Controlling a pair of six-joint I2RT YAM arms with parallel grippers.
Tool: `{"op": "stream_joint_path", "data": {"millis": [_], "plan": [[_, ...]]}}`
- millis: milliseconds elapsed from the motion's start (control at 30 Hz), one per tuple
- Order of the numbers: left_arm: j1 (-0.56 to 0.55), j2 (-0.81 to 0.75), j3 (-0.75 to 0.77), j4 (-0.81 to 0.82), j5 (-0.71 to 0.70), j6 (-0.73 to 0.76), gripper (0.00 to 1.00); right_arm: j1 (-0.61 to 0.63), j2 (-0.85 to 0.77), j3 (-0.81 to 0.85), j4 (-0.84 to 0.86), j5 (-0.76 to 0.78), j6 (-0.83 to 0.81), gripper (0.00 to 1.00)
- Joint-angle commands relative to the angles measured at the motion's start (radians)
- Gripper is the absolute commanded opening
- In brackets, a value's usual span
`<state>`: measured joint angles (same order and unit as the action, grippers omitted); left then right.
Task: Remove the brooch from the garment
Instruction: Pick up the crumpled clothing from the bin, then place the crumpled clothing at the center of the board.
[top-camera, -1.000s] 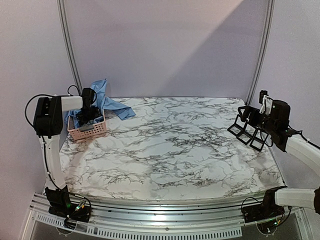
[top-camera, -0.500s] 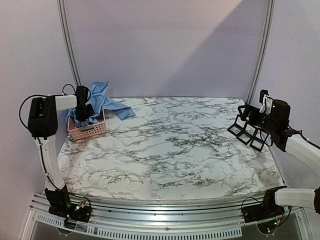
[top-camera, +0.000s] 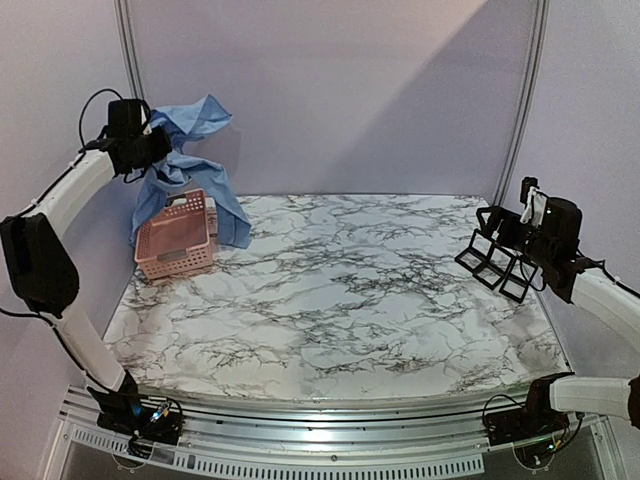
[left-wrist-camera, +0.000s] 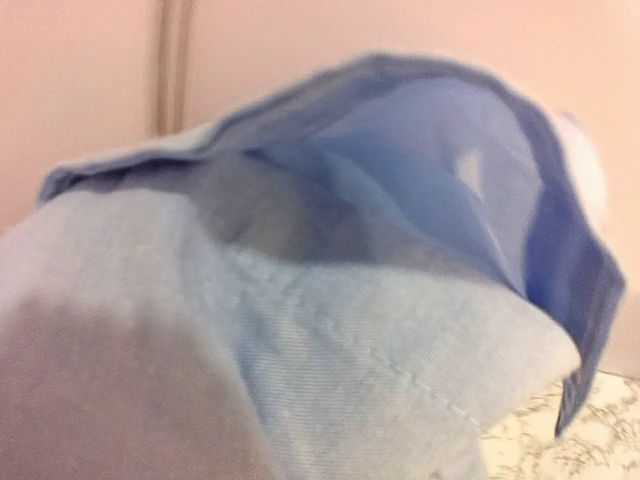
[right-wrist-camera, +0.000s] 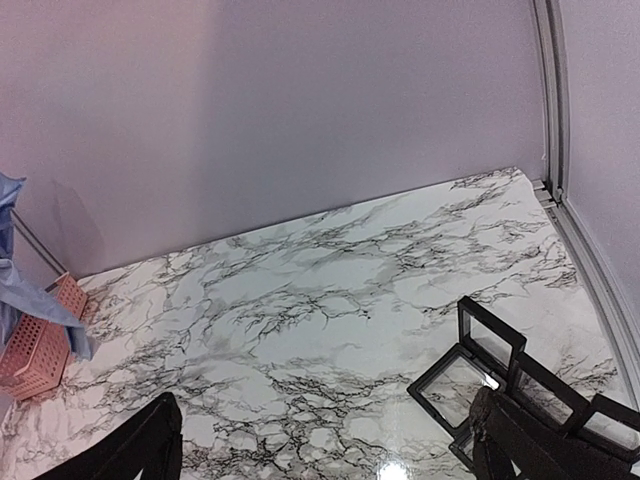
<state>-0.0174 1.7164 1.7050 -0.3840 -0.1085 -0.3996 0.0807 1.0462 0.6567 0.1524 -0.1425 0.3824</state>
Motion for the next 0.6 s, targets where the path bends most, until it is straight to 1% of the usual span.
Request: {"op": "stream_joint_path", "data": {"millis": [0, 133, 267, 400, 567], "plan": [[-0.141, -0.1, 0.111, -0.036, 0.05, 0.151, 0.0, 0.011, -0.021, 0.022, 0.013, -0.014, 0.009, 0.99], [-0.304, -0.134, 0.209, -0.079, 0.038, 0.238, 0.0, 0.012, -0.018, 0.021, 0.031, -0.033, 0.02, 0.99], [-0.469, -0.12, 0.335, -0.121, 0.047, 0.299, 0.0, 0.014, -0.018, 0.021, 0.03, -0.036, 0.023, 0.99], [-0.565, -0.093, 0.454, -0.154, 0.056, 0.332, 0.0, 0.016, -0.026, 0.017, 0.026, -0.031, 0.021, 0.99], [-0.631, -0.09, 0.464, -0.139, 0.087, 0.332, 0.0, 0.017, -0.035, 0.01, 0.022, -0.023, 0.021, 0.99]]}}
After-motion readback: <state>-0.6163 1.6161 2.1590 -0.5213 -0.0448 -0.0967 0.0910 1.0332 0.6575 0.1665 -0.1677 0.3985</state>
